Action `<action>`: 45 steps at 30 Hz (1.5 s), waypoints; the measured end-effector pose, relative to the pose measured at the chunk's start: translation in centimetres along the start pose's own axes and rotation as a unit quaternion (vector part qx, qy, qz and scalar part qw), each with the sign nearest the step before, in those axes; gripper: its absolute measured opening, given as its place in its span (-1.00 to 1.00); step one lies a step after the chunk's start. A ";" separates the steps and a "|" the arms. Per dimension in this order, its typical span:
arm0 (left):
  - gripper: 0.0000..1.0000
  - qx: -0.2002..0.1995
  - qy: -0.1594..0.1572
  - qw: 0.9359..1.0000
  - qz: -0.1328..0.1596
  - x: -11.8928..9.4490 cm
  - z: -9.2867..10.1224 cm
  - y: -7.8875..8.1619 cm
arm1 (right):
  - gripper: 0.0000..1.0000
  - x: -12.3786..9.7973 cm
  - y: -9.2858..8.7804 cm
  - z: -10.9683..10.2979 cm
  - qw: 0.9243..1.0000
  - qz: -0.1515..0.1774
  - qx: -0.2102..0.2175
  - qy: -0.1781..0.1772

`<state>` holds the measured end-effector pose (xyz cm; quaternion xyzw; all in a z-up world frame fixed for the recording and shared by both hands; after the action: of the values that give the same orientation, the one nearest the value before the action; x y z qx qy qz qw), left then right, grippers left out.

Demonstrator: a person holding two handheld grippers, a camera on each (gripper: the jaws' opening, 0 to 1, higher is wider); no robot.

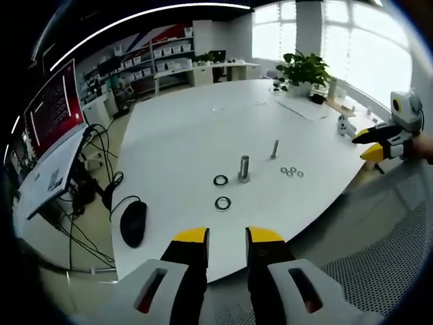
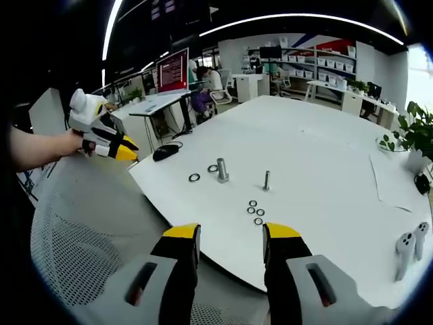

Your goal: Place the washer onto the threaded stud by aligning its center hole with the stud, sliding it down to the base, and recovering from edge contact or off-axis alignment until the washer reaches the visible bottom stop.

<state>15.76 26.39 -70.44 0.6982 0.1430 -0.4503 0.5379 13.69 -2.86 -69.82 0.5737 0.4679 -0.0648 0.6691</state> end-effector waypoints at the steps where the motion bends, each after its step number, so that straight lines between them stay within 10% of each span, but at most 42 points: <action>1: -0.61 0.000 -0.001 1.000 0.000 0.0 0.0 0.0 | -0.20 0.0 0.0 0.1 1.000 -0.001 0.004 -0.003; 21: -0.60 -0.008 -0.043 0.999 -0.012 0.4 1.1 -0.3 | -0.11 -0.6 0.6 1.4 0.996 0.000 0.058 -0.062; 45: -0.57 -0.005 -0.089 0.996 0.031 -0.2 2.6 1.0 | -0.17 -0.2 -1.0 2.2 0.994 -0.051 0.005 -0.096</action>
<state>15.05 23.80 -69.70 0.6567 0.0752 -0.4925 0.5662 14.14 -5.13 -70.62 0.5436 0.4299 -0.1561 0.7038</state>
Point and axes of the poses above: the point that each gripper's makers call its tool centre point, and the gripper's own axes: x roughly forward along the fingers, z roughly to its right, y roughly out of its top, the point moved 2 cm from there along -x, roughly backward along the fingers, and after that the axes turned 7 degrees about -z, right-handed, at the moved point
